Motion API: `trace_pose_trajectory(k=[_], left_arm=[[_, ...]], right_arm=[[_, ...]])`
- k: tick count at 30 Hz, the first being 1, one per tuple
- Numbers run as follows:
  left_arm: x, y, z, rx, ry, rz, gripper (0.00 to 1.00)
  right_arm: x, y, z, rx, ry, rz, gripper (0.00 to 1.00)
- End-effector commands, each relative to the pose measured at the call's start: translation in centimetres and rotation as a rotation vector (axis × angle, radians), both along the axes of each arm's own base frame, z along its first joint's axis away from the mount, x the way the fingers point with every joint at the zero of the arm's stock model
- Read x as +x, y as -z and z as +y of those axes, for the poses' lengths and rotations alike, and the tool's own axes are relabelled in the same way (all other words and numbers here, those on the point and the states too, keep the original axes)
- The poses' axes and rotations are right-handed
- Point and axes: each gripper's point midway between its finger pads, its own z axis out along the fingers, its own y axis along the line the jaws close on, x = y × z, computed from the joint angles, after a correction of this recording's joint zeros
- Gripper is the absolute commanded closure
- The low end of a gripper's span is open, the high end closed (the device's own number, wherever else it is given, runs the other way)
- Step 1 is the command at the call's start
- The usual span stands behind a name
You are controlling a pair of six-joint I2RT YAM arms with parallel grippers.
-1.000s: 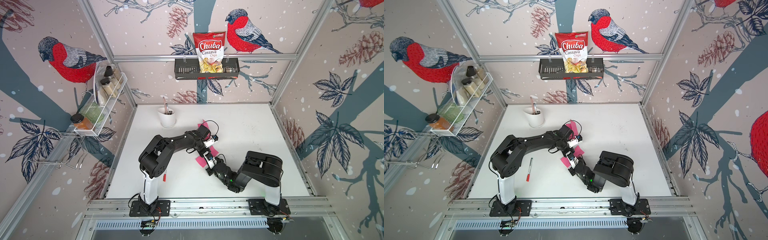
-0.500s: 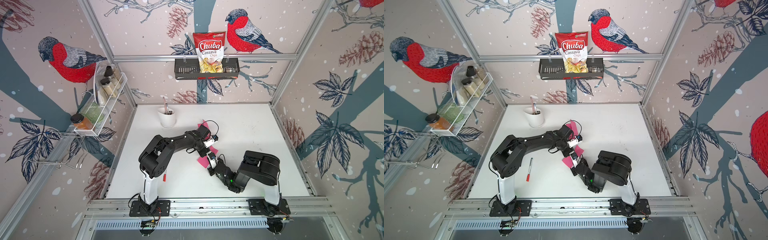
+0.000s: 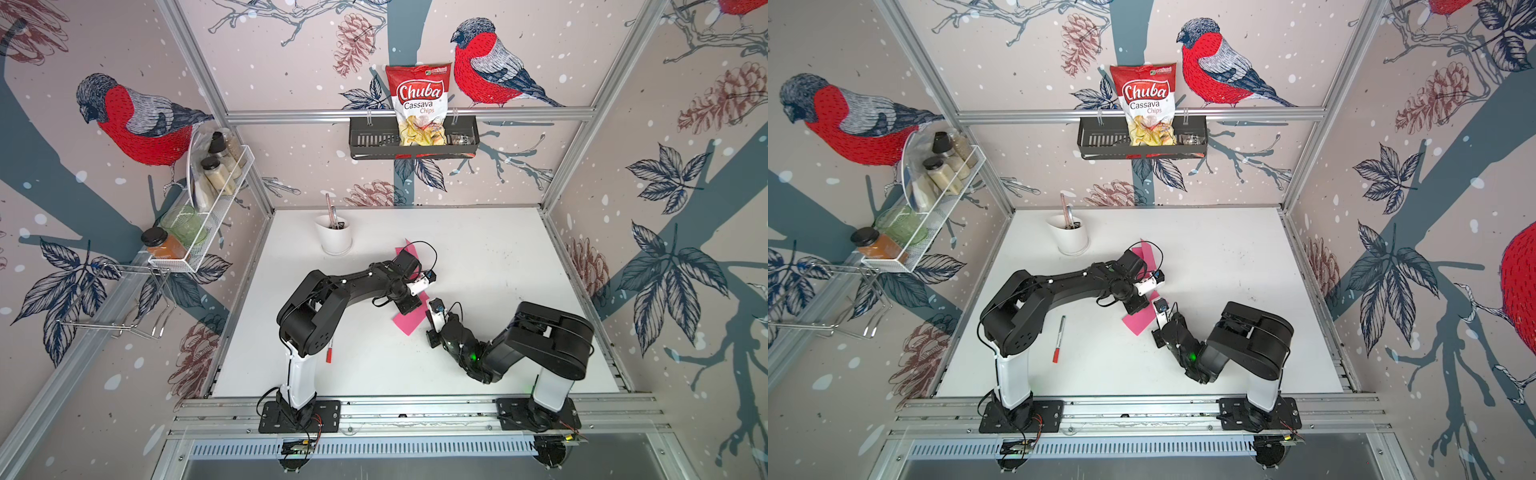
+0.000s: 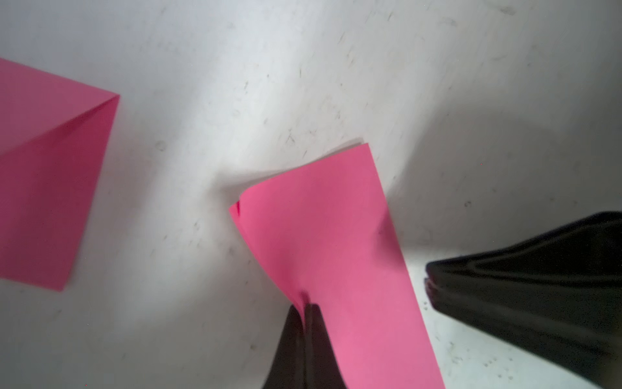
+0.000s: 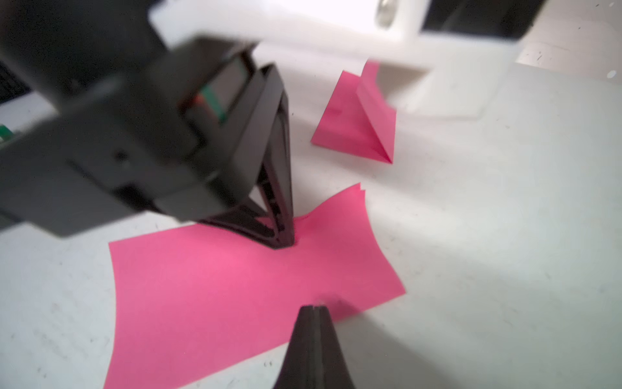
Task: Fold the square paper along the opposite sides
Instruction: Smooth out the paper at the center of the board.
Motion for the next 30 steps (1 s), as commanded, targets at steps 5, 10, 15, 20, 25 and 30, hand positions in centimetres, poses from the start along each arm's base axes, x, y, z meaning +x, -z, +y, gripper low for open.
trace_pose_trajectory(k=[5, 10, 15, 20, 25, 30], left_arm=[[-3.4, 1.1, 2.4, 0.115, 0.008, 0.099, 1.00], [-3.9, 0.1, 1.9, 0.075, 0.007, 0.111, 1.00], [-4.0, 0.3, 1.9, 0.075, 0.008, 0.122, 1.00], [-4.1, 0.7, 1.9, 0.081, 0.009, 0.129, 1.00], [-4.0, 0.7, 2.1, 0.085, 0.007, 0.124, 1.00], [-3.9, 0.5, 2.2, 0.082, 0.005, 0.120, 1.00]], right_arm=[[3.0, -2.8, -1.2, 0.109, 0.016, -0.038, 1.00], [3.5, -1.3, -0.4, 0.134, 0.002, 0.004, 1.00], [2.9, 0.2, 0.8, 0.145, -0.015, 0.048, 1.00], [2.7, 2.4, 0.6, 0.106, 0.017, 0.099, 1.00], [2.6, 3.8, -1.5, 0.057, 0.087, 0.135, 1.00], [2.5, 5.2, -3.3, -0.009, 0.144, 0.156, 1.00]])
